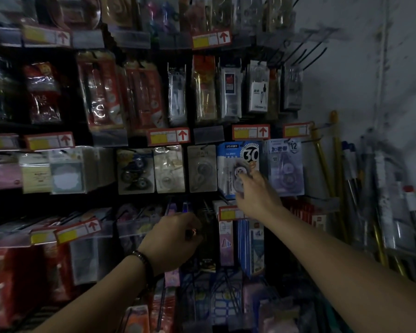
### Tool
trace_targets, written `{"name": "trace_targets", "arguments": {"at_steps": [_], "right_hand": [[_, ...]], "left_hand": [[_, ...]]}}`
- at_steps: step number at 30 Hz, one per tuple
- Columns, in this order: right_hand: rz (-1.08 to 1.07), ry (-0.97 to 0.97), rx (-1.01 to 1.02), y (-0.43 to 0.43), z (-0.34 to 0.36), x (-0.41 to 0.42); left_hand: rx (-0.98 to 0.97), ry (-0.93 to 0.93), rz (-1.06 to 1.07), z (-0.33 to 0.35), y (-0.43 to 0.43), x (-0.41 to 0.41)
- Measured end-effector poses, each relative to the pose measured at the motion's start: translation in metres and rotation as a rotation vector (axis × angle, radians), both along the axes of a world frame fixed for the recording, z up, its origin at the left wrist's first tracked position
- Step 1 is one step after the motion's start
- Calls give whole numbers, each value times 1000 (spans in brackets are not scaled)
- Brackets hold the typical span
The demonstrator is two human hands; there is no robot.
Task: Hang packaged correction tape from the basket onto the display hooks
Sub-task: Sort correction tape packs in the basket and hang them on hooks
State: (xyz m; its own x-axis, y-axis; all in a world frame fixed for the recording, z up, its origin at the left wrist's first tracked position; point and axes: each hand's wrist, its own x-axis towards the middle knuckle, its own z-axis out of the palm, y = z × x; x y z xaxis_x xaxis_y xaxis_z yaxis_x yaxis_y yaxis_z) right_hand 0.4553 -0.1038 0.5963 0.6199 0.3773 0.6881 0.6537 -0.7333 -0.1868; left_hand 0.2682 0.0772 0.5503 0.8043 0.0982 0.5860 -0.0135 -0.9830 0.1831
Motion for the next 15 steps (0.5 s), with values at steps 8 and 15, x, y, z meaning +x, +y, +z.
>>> {"name": "trace_targets", "arguments": {"at_steps": [8, 15], "right_hand": [[95, -55, -53, -15, -59, -74], [258, 78, -101, -5, -168, -152]], "left_hand": [[-77, 140, 48, -61, 12, -65], [-119, 309, 128, -179, 19, -127]]}}
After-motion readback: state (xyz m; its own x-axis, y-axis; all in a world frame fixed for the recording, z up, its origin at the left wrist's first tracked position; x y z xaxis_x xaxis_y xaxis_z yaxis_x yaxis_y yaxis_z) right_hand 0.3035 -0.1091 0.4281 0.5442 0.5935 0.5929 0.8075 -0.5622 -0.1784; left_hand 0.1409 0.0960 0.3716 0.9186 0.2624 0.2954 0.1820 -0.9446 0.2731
